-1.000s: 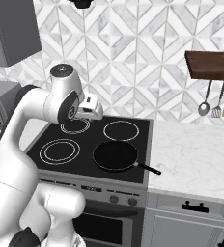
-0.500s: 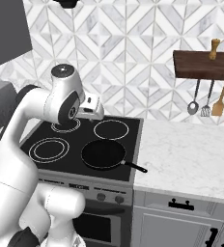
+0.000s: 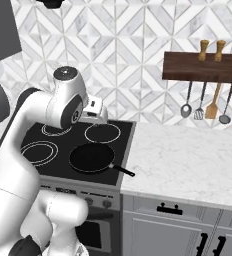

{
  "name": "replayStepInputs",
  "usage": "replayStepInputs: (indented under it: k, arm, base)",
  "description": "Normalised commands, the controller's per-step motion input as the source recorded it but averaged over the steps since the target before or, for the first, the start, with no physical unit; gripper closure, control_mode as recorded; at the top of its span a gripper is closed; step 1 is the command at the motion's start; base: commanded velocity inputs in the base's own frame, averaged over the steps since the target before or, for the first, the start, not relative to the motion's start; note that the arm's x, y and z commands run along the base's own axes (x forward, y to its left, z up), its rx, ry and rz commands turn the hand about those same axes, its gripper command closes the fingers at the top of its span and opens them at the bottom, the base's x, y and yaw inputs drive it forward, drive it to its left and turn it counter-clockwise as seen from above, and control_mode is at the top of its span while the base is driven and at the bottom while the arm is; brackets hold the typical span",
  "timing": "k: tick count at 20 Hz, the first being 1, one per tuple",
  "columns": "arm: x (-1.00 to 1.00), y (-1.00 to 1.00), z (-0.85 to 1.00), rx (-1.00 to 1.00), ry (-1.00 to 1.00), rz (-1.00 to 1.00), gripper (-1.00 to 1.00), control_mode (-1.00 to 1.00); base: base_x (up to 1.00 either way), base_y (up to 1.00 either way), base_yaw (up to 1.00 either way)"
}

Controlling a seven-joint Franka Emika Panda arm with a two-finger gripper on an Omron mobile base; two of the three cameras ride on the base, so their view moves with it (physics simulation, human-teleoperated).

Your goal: Turn off the front right burner of the stove.

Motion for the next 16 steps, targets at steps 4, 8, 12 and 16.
replayStepInputs:
  k: [4, 8, 12, 16]
  arm:
    - [0.00, 0.00, 0.00, 0.00, 0.00, 0.00, -1.00, 1.00]
    - [0.00, 0.00, 0.00, 0.00, 0.00, 0.00, -1.00, 1.00]
    - [0.00, 0.00, 0.00, 0.00, 0.00, 0.00, -1.00, -1.00]
    - [0.00, 0.00, 0.00, 0.00, 0.00, 0.00, -1.00, -1.00]
  base:
    - [-0.04, -0.40, 0.00]
    - [-0.04, -0.43, 0.00]
    - [-0.03, -0.12, 0.00]
    - [0.00, 0.00, 0.00]
